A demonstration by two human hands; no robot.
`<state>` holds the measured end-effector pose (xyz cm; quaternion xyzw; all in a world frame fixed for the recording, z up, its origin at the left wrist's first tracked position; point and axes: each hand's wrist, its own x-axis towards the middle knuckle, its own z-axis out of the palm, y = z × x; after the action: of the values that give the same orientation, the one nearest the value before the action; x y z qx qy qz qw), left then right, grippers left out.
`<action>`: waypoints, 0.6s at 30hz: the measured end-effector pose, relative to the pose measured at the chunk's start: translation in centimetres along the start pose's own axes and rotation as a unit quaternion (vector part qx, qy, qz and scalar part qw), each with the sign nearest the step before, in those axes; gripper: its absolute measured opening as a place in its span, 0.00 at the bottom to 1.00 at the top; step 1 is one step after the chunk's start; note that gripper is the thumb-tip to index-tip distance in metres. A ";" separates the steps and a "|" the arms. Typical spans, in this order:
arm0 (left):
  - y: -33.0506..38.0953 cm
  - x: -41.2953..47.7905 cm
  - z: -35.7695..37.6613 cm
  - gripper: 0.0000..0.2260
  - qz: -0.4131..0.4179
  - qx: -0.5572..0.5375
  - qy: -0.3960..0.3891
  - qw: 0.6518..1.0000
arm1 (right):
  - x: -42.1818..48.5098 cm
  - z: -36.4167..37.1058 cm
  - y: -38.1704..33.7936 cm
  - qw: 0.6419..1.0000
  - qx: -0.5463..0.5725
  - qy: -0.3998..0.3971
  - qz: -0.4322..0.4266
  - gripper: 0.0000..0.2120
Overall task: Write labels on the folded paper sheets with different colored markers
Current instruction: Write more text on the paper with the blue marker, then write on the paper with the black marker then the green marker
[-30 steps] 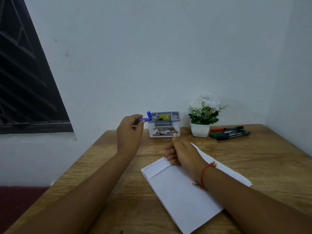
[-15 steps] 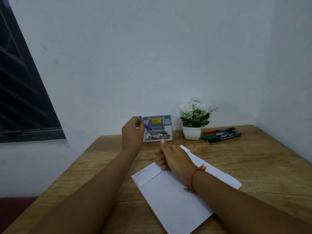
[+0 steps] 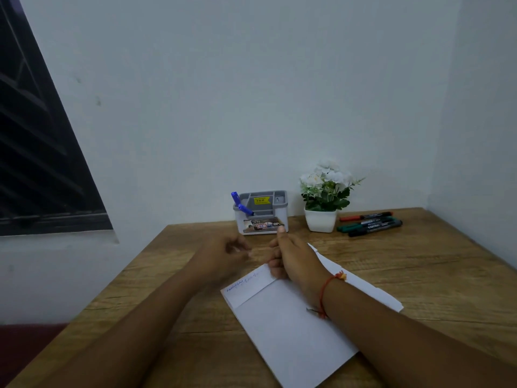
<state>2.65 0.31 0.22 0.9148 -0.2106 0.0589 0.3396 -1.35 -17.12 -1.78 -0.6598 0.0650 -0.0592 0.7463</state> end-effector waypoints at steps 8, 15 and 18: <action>-1.3 -1.0 -1.0 0.15 0.033 0.005 -0.205 0.978 | -0.1 0.0 -0.1 0.998 0.042 0.036 0.031 0.15; -1.6 -0.5 -1.0 0.16 0.063 0.052 -0.252 0.964 | 0.7 -3.6 -2.6 0.991 -0.069 0.104 -0.056 0.07; -1.6 -0.4 -0.9 0.16 0.069 0.053 -0.254 0.963 | 2.1 -8.2 -3.2 0.866 -0.437 0.199 -0.137 0.06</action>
<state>2.98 2.17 -0.13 0.8998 -0.3487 -0.1412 0.2211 -0.68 -25.85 0.37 -0.8949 0.1403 -0.2568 0.3370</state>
